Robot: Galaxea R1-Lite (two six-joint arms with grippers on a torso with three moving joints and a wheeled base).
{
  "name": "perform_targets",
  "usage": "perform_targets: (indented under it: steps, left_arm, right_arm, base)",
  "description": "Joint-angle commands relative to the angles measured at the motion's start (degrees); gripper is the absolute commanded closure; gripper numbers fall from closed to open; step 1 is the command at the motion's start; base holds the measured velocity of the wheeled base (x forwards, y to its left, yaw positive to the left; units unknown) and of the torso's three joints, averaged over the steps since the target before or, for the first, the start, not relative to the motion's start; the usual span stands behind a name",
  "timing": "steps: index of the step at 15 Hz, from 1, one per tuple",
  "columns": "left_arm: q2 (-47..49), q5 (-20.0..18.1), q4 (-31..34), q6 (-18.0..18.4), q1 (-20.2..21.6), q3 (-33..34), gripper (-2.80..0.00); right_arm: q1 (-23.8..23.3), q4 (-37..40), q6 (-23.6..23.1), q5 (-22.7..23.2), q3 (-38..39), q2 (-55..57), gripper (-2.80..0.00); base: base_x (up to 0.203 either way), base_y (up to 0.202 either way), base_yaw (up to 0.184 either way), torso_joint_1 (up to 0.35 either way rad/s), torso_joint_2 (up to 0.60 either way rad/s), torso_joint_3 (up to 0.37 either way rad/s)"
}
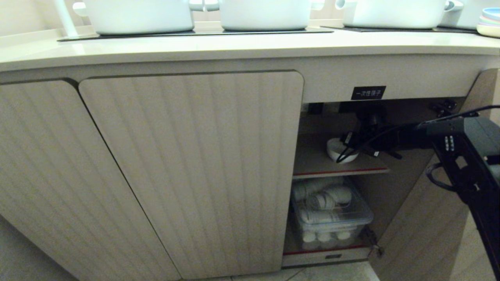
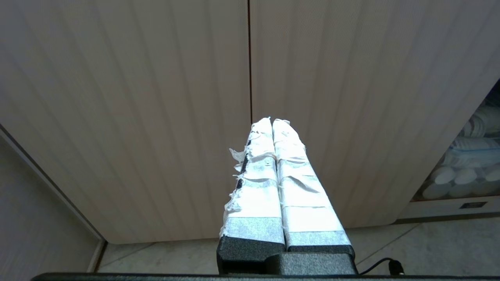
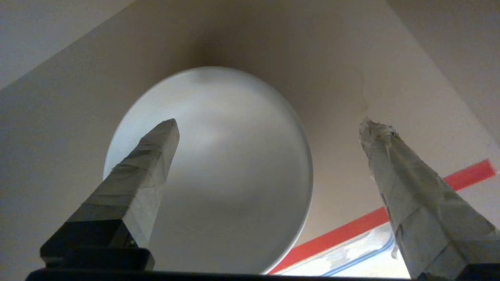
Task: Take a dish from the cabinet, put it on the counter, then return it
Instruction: Close the cabinet door
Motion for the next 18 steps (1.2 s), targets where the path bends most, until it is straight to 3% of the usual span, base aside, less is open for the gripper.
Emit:
perform_targets:
  steps: [1, 6, 11, 18]
  left_arm:
    - [0.0, 0.1, 0.0, 0.0, 0.0, 0.0, 0.0]
    - [0.0, 0.1, 0.0, 0.0, 0.0, 0.0, 0.0]
    - [0.0, 0.0, 0.0, 0.0, 0.0, 0.0, 0.0]
    - [0.0, 0.1, 0.0, 0.0, 0.0, 0.0, 0.0]
  right_arm:
    - [0.0, -1.2, -0.7, -0.1, 0.1, 0.0, -2.8]
    - [0.0, -5.9, -4.5, -0.1, 1.9, 0.0, -2.8]
    - [0.0, -15.2, -11.1, 0.0, 6.4, -0.2, -2.8]
    - [0.0, -24.8, -14.1, 0.1, 12.6, -1.5, -2.8]
  base:
    - [0.0, 0.0, 0.0, 0.0, 0.0, 0.0]
    - [0.0, 0.0, 0.0, 0.0, 0.0, 0.0]
    - [0.0, 0.0, 0.0, 0.0, 0.0, 0.0]
    - [0.0, 0.0, 0.0, 0.0, 0.0, 0.0]
